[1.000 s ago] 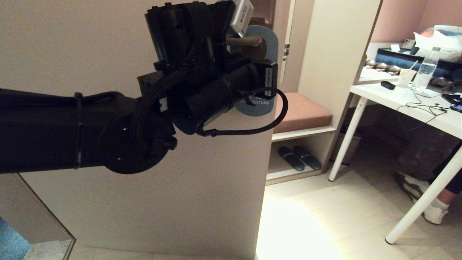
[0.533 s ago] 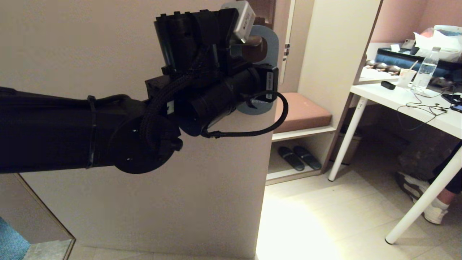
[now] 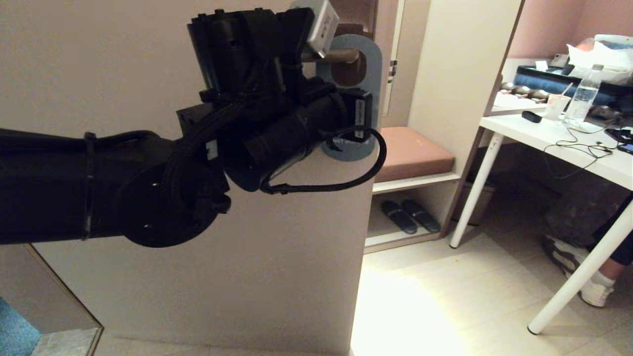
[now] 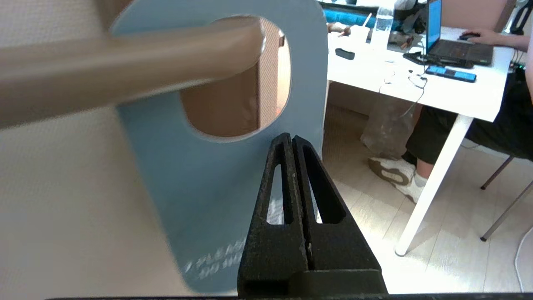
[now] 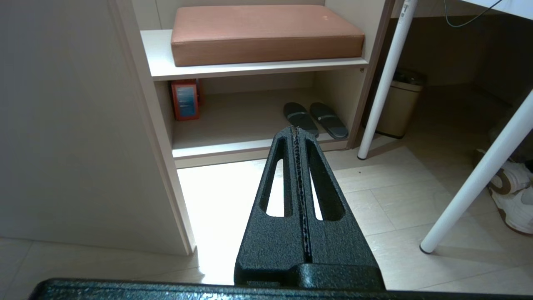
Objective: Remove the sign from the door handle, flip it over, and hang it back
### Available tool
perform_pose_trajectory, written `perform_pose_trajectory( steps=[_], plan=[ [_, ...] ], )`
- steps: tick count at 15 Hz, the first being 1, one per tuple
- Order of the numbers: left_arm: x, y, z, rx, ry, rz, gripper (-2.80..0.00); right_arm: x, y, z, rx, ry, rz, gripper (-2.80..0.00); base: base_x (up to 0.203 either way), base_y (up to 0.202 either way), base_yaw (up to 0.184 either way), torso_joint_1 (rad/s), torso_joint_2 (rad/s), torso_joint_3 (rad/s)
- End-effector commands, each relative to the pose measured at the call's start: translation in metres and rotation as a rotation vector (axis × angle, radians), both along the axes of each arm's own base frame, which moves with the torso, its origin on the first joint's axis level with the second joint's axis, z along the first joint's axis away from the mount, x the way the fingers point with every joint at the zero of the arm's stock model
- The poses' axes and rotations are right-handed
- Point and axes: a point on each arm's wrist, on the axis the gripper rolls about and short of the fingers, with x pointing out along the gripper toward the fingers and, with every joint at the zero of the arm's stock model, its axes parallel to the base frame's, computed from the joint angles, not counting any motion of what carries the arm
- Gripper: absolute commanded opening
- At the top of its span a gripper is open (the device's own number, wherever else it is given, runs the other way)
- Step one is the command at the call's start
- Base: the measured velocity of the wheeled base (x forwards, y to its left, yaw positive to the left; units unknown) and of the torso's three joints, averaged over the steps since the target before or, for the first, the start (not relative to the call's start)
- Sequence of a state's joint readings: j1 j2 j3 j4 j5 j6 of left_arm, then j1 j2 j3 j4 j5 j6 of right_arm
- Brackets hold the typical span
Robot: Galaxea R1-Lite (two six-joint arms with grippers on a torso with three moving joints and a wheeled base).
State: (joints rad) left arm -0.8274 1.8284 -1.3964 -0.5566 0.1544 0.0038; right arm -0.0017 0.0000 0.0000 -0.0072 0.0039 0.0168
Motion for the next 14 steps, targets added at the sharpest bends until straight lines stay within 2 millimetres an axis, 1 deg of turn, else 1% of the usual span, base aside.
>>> perform_pose_trajectory(
  steps=[1,3,6,9,14],
  plan=[
    [-0.012,0.013,0.009,-0.014,-0.013,0.002,-2.80,0.000,0.000,0.000,0.000,0.000,0.001,-2.80,0.000,0.000,0.000,0.000,0.00,0.000],
    [-0.021,0.024,0.011,-0.015,-0.010,0.027,-2.80,0.000,0.000,0.000,0.000,0.000,0.001,-2.80,0.000,0.000,0.000,0.000,0.00,0.000],
    [-0.040,0.050,0.010,-0.009,0.006,0.078,-2.80,0.000,0.000,0.000,0.000,0.000,0.001,-2.80,0.000,0.000,0.000,0.000,0.00,0.000],
    [-0.066,0.089,0.004,-0.002,0.018,0.122,-2.80,0.000,0.000,0.000,-0.001,0.000,0.001,-2.80,0.000,0.000,0.000,0.000,0.00,0.000],
    [-0.099,0.148,-0.021,0.008,0.056,0.225,-2.80,0.000,0.000,0.000,0.000,0.000,0.001,-2.80,0.000,0.000,0.000,0.000,0.00,0.000]
  ],
)
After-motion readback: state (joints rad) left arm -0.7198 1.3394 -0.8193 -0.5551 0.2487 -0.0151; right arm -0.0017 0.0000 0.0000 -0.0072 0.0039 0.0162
